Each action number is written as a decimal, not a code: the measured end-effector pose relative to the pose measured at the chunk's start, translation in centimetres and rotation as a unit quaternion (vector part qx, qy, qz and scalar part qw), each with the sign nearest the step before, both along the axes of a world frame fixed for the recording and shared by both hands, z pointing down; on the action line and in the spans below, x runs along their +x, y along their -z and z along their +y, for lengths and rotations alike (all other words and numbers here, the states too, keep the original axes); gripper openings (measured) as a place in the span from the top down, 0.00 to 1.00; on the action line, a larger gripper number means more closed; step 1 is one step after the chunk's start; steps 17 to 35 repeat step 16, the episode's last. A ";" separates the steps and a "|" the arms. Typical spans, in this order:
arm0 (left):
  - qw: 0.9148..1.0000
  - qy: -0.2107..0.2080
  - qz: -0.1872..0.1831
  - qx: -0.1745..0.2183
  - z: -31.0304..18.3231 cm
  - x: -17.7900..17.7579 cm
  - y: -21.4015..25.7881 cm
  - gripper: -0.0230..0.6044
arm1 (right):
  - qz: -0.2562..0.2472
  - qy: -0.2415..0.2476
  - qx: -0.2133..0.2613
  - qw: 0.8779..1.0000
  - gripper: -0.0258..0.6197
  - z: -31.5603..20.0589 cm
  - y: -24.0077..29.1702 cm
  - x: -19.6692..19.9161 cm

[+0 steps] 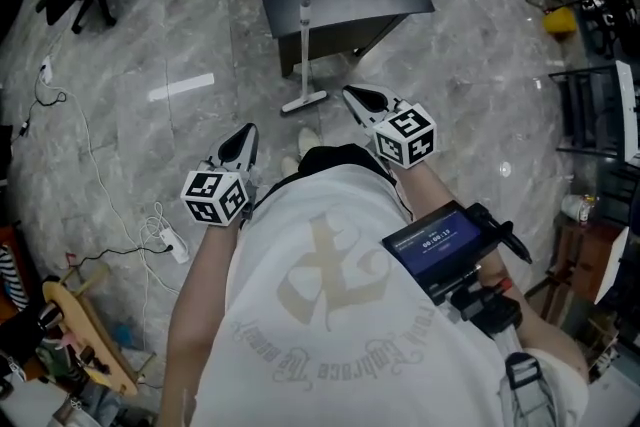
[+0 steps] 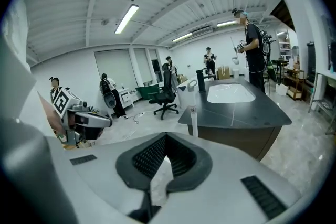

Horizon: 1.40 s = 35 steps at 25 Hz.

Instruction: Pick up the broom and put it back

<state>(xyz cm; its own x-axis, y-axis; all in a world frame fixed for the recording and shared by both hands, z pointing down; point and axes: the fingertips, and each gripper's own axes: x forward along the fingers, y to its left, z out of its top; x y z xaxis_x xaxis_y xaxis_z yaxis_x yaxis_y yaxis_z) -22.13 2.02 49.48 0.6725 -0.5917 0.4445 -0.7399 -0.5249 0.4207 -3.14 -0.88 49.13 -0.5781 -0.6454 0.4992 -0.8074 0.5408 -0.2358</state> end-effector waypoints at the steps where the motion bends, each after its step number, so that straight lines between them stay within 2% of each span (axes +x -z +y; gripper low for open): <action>1: 1.000 -0.001 0.001 0.000 0.1 0.0 0.0 0.94 | -0.001 0.001 0.002 1.000 0.93 0.2 0.3 0.0; 13: 1.000 0.007 0.002 0.005 0.1 -0.8 0.2 0.94 | -0.008 0.015 0.012 1.000 0.93 -0.2 1.1 -1.5; 35: 1.000 0.008 0.002 0.004 0.4 -0.8 0.1 0.94 | -0.008 0.017 0.014 1.000 0.93 -0.1 1.2 -1.6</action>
